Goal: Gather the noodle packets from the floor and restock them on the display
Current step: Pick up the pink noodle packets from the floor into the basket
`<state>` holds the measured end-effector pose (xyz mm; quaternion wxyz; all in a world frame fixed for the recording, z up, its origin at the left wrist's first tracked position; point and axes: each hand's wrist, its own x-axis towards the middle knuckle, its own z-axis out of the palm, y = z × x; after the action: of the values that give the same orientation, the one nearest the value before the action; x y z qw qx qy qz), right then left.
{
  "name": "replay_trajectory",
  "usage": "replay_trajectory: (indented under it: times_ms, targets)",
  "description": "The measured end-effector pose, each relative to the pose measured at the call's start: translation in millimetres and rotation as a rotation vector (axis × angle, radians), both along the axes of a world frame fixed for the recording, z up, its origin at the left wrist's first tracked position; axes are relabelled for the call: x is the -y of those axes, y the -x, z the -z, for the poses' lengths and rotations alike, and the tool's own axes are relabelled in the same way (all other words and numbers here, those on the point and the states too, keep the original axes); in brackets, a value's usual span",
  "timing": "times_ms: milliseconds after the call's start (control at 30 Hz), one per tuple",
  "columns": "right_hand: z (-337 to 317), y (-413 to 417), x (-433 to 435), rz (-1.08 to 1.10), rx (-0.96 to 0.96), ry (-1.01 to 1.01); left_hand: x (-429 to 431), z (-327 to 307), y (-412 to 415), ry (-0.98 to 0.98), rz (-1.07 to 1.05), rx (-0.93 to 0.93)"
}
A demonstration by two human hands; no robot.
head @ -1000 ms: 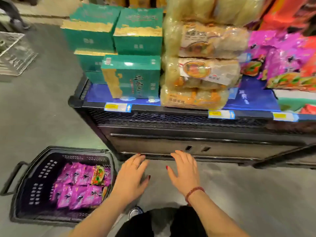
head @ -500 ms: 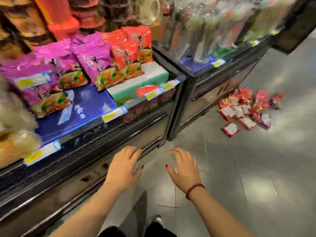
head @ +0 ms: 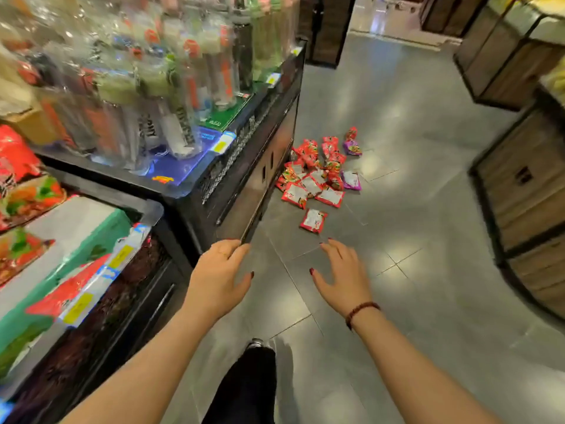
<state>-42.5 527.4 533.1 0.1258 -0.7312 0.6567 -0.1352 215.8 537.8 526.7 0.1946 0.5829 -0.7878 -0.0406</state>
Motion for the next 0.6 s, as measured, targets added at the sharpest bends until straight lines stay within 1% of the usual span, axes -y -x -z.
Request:
replay_trajectory:
  times_ms: [100,267,433,600]
  targets:
    - [-10.5,7.4,46.3,0.074,-0.013,0.010,65.8,-4.6,8.5,0.031,0.084,-0.033]
    - [-21.5,25.8,107.0,0.189,-0.035,-0.014,157.9,-9.0,30.1,-0.025,0.192,-0.029]
    - [-22.0,60.4,152.6,0.282,-0.001,-0.046,226.2,-4.7,69.1,-0.056,0.271,-0.005]
    - [-8.8,115.1,212.0,0.336,0.027,-0.071,291.7,9.5,122.1,-0.073,0.316,0.020]
